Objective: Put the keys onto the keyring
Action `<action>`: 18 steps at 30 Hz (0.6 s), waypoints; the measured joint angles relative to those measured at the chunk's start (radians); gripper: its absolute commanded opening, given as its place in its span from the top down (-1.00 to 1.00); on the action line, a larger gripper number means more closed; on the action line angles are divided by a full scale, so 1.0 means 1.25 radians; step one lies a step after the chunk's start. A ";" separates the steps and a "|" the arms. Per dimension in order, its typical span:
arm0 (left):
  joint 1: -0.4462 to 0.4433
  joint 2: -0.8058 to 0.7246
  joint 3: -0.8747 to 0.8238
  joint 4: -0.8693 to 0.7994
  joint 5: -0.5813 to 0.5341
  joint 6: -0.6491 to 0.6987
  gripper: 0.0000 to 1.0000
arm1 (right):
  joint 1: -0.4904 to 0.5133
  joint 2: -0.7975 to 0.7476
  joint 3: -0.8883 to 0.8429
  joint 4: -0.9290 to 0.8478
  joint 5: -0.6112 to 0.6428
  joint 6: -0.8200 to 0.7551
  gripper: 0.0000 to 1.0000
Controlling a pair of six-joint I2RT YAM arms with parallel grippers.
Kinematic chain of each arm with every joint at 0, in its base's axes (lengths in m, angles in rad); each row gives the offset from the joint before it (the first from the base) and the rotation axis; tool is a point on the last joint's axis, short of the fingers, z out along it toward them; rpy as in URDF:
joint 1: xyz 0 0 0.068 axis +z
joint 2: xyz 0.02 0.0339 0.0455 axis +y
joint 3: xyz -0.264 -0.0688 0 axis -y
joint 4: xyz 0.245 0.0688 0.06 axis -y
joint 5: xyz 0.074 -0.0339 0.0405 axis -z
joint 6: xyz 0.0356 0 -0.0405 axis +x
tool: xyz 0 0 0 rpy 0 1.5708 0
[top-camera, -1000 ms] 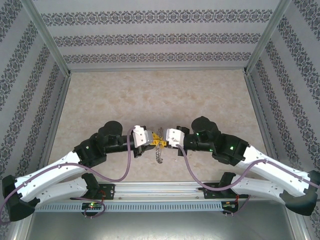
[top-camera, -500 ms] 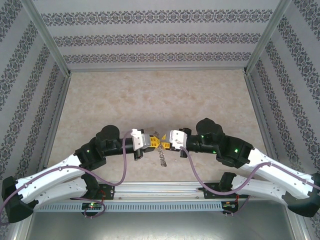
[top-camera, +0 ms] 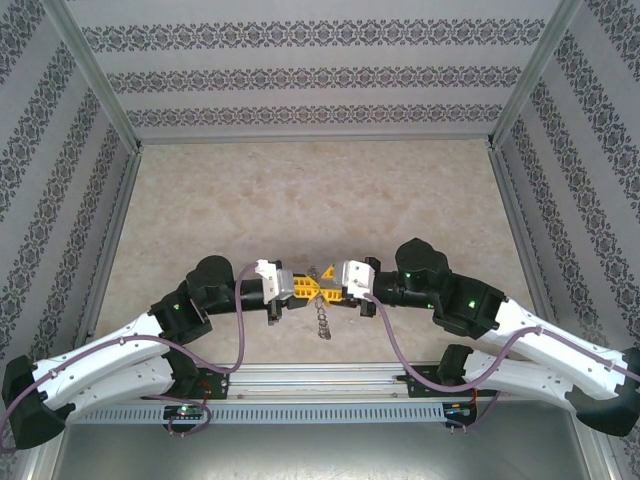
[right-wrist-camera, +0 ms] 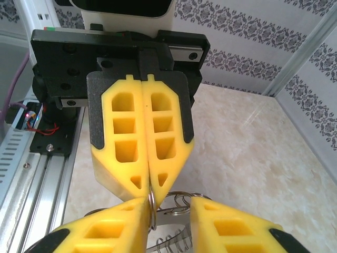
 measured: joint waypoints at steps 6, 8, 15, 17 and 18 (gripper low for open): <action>0.000 -0.003 0.000 0.007 0.008 -0.003 1.00 | 0.000 -0.009 -0.006 0.013 -0.008 0.009 0.41; 0.000 -0.005 0.000 0.007 0.009 -0.003 1.00 | 0.000 -0.012 -0.011 0.018 -0.013 0.015 0.41; 0.000 -0.012 0.000 0.012 0.011 -0.002 1.00 | 0.000 -0.022 -0.032 0.017 -0.042 0.021 0.44; 0.000 -0.012 0.000 0.012 0.011 -0.002 1.00 | 0.000 -0.022 -0.034 0.017 -0.047 0.021 0.49; 0.000 -0.012 0.000 0.012 0.011 -0.002 1.00 | 0.000 -0.022 -0.035 0.018 -0.048 0.021 0.51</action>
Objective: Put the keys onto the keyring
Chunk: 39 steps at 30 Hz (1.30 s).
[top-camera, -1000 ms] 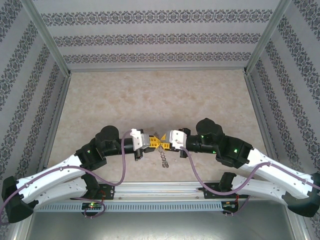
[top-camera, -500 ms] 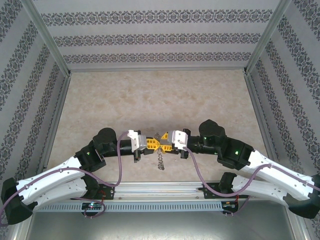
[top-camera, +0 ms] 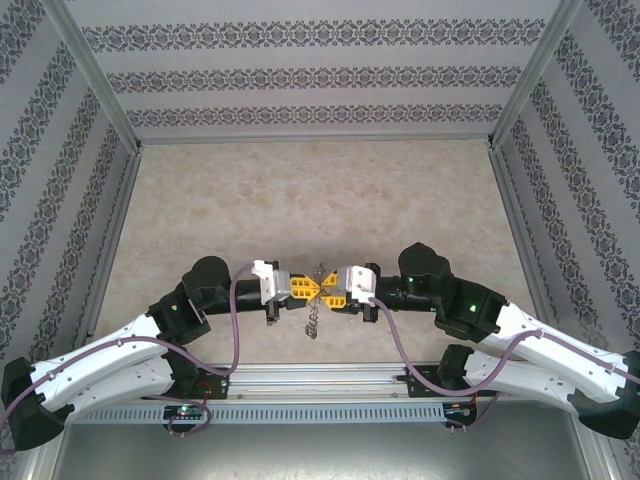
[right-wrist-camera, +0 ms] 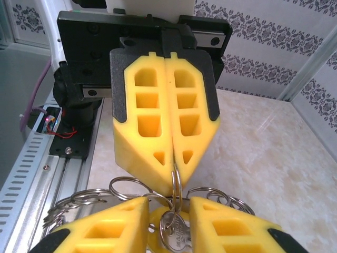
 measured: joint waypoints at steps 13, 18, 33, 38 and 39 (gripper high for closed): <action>0.000 0.004 0.013 -0.028 -0.004 0.019 1.00 | -0.006 0.005 -0.001 0.004 -0.002 0.004 1.00; 0.000 0.024 0.069 -0.135 -0.032 0.064 0.66 | -0.006 0.014 0.003 -0.010 0.017 -0.002 1.00; -0.033 0.096 0.196 -0.381 -0.176 0.187 0.81 | -0.011 0.122 0.109 -0.162 0.071 -0.028 1.00; -0.037 0.106 0.197 -0.393 -0.175 0.193 1.00 | -0.016 0.138 0.122 -0.191 0.078 -0.028 1.00; -0.037 0.106 0.197 -0.393 -0.173 0.193 1.00 | -0.016 0.138 0.123 -0.193 0.077 -0.028 1.00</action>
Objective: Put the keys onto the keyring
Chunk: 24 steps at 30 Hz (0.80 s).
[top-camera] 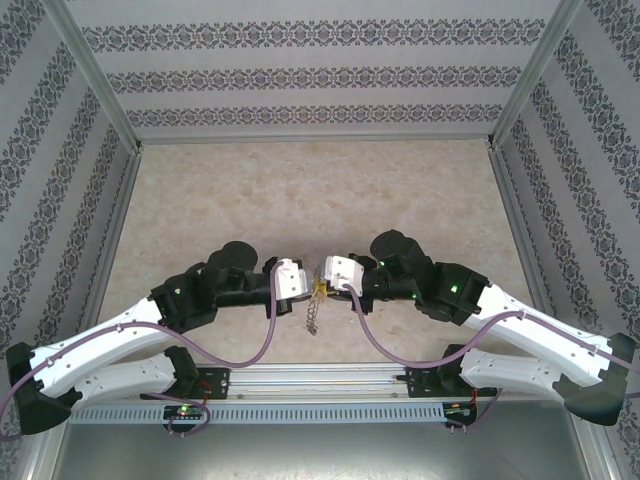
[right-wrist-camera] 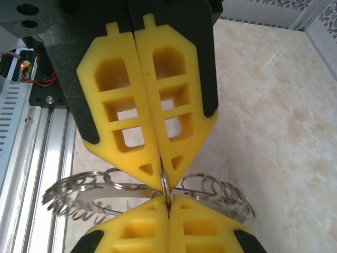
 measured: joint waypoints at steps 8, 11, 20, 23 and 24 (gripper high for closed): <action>-0.001 -0.049 -0.049 0.069 0.022 -0.022 1.00 | 0.000 -0.013 0.003 0.015 -0.020 0.004 0.63; -0.001 -0.076 -0.069 0.107 0.039 -0.037 1.00 | -0.002 -0.033 -0.003 0.036 -0.034 0.007 0.59; 0.000 -0.094 -0.095 0.173 0.061 -0.061 1.00 | -0.011 -0.044 -0.016 0.058 -0.063 0.011 0.72; 0.000 -0.099 -0.105 0.190 0.062 -0.067 1.00 | -0.011 -0.044 -0.020 0.064 -0.069 0.014 0.80; 0.001 -0.101 -0.110 0.197 0.063 -0.070 1.00 | -0.011 -0.044 -0.021 0.065 -0.071 0.014 0.88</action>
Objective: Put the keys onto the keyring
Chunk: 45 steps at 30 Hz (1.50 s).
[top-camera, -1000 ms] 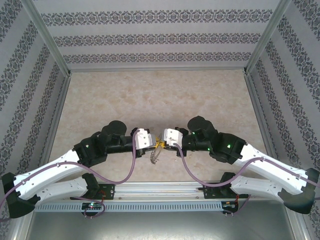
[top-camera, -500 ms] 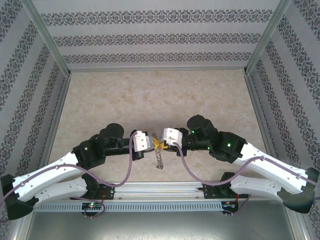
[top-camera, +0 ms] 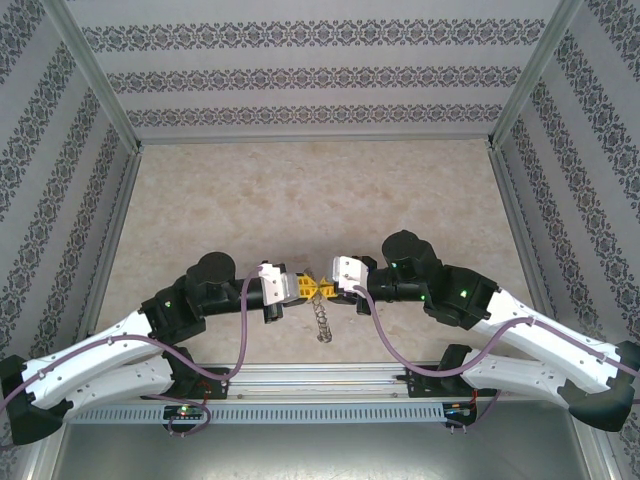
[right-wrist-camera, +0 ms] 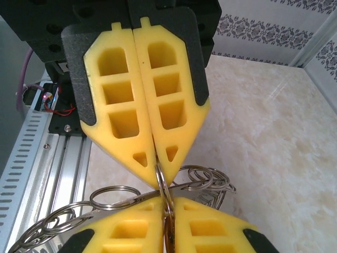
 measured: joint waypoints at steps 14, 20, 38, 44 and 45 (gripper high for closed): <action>0.000 0.073 0.046 -0.056 -0.027 0.026 0.70 | -0.010 0.012 0.004 -0.038 0.044 -0.009 1.00; 0.000 0.138 0.101 -0.123 -0.067 0.059 1.00 | -0.008 0.035 0.016 -0.077 0.102 -0.011 1.00; 0.000 0.062 0.004 0.024 0.014 0.021 1.00 | 0.006 -0.016 -0.005 -0.045 0.059 -0.005 0.73; 0.006 0.060 -0.026 0.077 0.040 -0.012 1.00 | 0.006 -0.019 -0.013 -0.043 0.040 -0.005 0.89; 0.006 0.060 -0.031 0.082 0.041 -0.018 1.00 | 0.006 -0.019 -0.013 -0.045 0.039 -0.004 0.97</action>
